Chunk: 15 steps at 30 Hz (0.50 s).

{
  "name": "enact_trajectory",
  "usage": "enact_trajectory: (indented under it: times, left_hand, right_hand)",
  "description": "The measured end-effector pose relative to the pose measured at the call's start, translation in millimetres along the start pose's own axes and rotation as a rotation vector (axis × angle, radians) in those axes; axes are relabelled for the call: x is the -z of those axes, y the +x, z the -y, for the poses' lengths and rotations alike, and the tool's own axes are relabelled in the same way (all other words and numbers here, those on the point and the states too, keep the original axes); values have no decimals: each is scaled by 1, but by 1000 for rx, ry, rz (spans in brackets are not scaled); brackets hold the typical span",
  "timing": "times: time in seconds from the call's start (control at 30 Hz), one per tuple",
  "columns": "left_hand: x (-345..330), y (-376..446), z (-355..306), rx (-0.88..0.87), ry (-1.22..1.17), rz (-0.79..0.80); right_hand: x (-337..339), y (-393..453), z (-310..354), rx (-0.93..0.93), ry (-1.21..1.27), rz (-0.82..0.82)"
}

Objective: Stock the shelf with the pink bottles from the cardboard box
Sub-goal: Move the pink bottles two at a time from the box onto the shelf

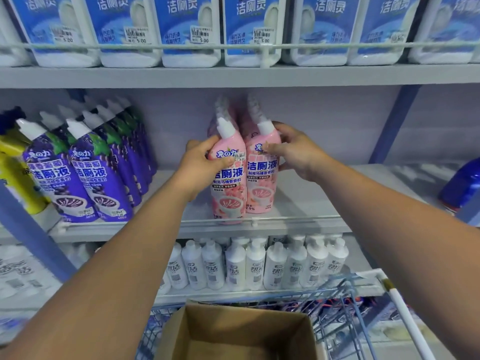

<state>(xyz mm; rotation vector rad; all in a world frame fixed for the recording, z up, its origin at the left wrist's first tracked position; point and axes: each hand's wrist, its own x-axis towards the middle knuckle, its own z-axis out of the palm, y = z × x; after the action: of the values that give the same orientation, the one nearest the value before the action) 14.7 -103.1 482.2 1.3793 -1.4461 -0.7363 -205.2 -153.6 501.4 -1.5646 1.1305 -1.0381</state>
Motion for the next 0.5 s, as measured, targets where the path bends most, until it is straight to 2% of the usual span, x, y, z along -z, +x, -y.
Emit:
enact_trajectory:
  times: [0.17, 0.3, 0.5]
  left_hand:
    - [-3, 0, 8, -47, 96, -14]
    - [-7, -7, 15, -98, 129, -95]
    - [-10, -17, 27, -120, 168, -76]
  right_hand:
    - [-2, 5, -7, 1, -31, 18]
    - [-9, -3, -37, -59, -108, 37]
    - [-16, 2, -57, -34, -119, -50]
